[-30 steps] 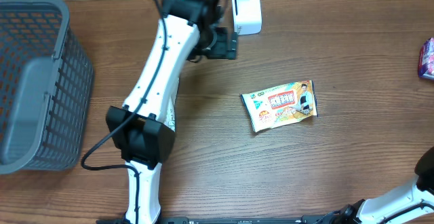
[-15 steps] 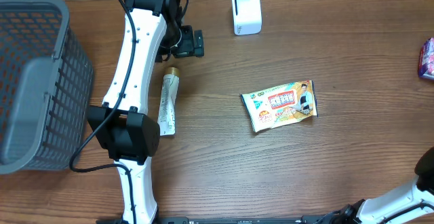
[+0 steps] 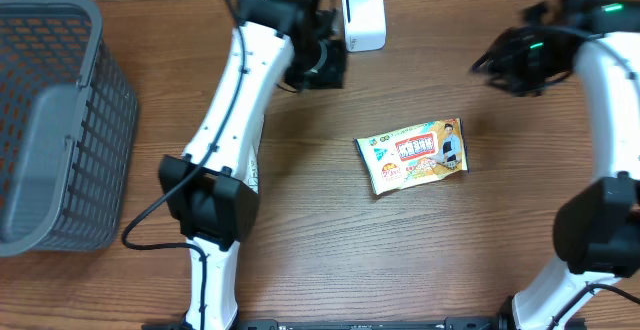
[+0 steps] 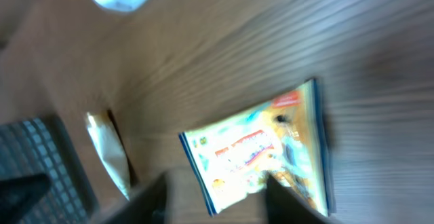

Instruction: Scan the item barcode

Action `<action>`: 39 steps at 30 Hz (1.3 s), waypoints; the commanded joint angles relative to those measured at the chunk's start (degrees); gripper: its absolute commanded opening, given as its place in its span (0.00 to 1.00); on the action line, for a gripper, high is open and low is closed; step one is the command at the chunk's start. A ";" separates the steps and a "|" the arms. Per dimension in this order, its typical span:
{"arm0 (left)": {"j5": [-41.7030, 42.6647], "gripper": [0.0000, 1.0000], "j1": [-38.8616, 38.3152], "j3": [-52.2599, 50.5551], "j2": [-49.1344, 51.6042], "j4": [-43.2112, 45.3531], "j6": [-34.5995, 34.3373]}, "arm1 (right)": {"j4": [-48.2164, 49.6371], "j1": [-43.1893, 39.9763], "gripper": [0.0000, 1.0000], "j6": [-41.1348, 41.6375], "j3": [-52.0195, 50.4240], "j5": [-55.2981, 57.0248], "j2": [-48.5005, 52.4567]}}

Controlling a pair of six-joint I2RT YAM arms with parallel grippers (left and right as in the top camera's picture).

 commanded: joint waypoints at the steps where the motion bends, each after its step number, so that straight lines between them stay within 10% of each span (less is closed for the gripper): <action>1: 1.75 0.04 -3.78 -3.26 0.46 2.64 -2.64 | 2.80 2.67 0.05 -2.32 -7.02 0.07 0.07; 39: 8.90 0.04 -3.93 -43.06 0.76 42.18 -24.41 | 23.12 -0.20 0.04 3.50 -36.81 12.20 0.26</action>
